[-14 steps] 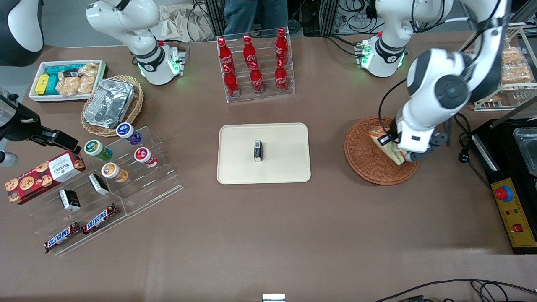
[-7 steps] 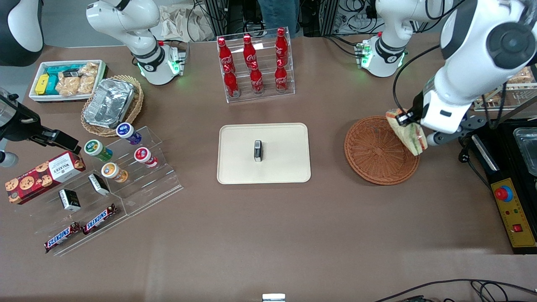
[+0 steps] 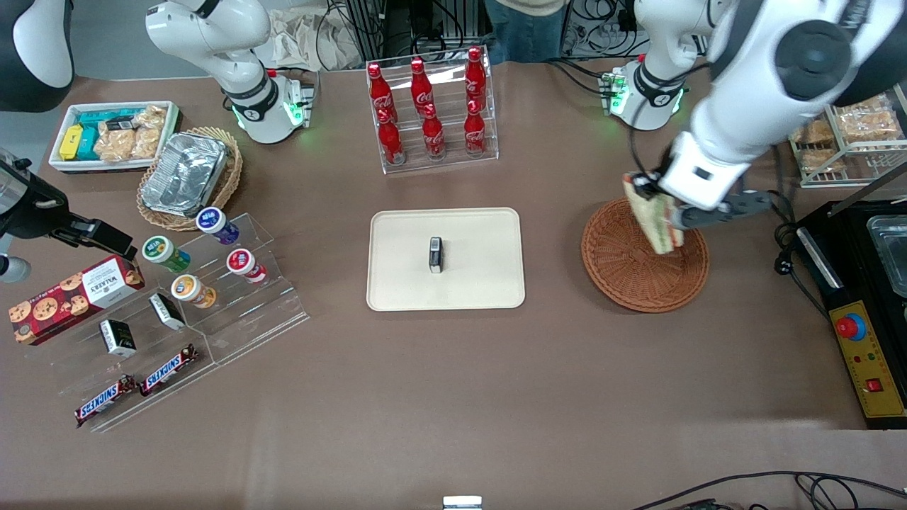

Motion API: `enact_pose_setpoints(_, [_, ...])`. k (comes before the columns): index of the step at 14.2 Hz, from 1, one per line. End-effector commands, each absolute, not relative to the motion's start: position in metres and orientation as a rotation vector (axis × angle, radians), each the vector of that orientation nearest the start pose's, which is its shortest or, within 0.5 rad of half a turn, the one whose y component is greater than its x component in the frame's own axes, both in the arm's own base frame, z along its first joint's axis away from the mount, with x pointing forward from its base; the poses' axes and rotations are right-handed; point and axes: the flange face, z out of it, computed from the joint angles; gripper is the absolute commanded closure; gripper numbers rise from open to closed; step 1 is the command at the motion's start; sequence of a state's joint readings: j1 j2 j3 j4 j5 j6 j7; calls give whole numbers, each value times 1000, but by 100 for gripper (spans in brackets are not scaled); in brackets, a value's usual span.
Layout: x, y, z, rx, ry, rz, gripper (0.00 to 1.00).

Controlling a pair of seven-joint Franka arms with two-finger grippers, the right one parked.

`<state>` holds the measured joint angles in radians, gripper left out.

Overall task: Place sandwich from basket to tray
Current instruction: 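Carry the sandwich with the left gripper over the white tray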

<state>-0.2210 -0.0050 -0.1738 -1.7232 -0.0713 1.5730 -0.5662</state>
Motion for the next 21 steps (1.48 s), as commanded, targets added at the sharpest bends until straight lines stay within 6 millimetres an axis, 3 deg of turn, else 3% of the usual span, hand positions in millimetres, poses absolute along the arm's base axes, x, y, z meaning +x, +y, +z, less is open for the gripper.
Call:
enact_pose_setpoints(1, [484, -270, 553, -3130, -101, 270, 100])
enact_pose_setpoints(4, [474, -325, 528, -3162, 16, 220, 100])
enact_pose_setpoints(8, [479, -378, 457, -3179, 119, 267, 100])
enact_pose_setpoints(10, [478, -395, 410, -3176, 142, 304, 100])
enact_pose_setpoints(11, [474, -407, 397, -3185, 165, 304, 100])
enact_pose_setpoints(13, [466, -412, 368, -3205, 169, 273, 100])
enact_pose_setpoints(16, [451, -404, 307, -3265, 114, 148, 100])
enact_pose_setpoints(17, [444, -410, 298, -3273, 134, 129, 100])
enact_pose_setpoints(21, [448, -414, 272, -3286, 140, 109, 100])
